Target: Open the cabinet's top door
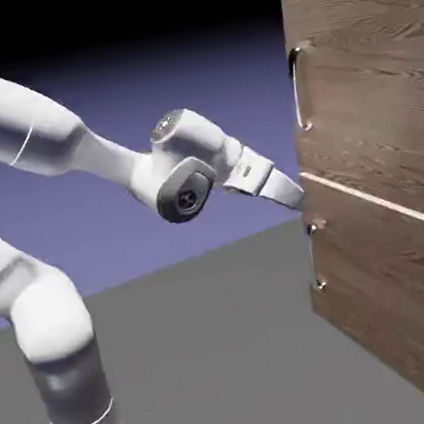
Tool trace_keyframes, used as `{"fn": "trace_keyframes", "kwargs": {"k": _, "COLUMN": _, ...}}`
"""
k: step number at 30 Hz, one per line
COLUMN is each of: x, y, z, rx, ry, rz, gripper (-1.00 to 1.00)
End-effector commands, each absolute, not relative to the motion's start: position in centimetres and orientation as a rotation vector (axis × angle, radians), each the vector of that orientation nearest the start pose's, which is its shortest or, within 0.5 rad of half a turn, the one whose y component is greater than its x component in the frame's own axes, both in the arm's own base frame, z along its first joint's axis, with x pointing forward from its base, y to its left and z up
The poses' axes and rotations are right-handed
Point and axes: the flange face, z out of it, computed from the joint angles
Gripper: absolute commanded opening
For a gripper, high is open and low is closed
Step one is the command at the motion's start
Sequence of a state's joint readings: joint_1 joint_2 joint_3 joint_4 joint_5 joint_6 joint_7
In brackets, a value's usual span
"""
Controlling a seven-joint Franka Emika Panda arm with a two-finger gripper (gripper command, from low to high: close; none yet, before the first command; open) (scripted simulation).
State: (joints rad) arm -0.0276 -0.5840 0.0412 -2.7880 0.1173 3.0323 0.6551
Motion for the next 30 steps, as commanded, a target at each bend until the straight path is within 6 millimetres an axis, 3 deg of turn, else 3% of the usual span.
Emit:
{"fn": "trace_keyframes", "kwargs": {"k": 1, "x": 39.1, "y": -0.6, "z": 47.9, "rx": -2.436, "ry": 0.968, "rz": -1.089, "gripper": 0.0}}
{"fn": "trace_keyframes", "kwargs": {"k": 16, "x": 38.5, "y": -2.9, "z": 54.7, "rx": -2.24, "ry": 0.992, "rz": -1.279, "gripper": 0.0}}
{"fn": "trace_keyframes", "kwargs": {"k": 30, "x": 37.5, "y": -2.0, "z": 58.2, "rx": -2.062, "ry": 0.943, "rz": -1.457, "gripper": 0.0}}
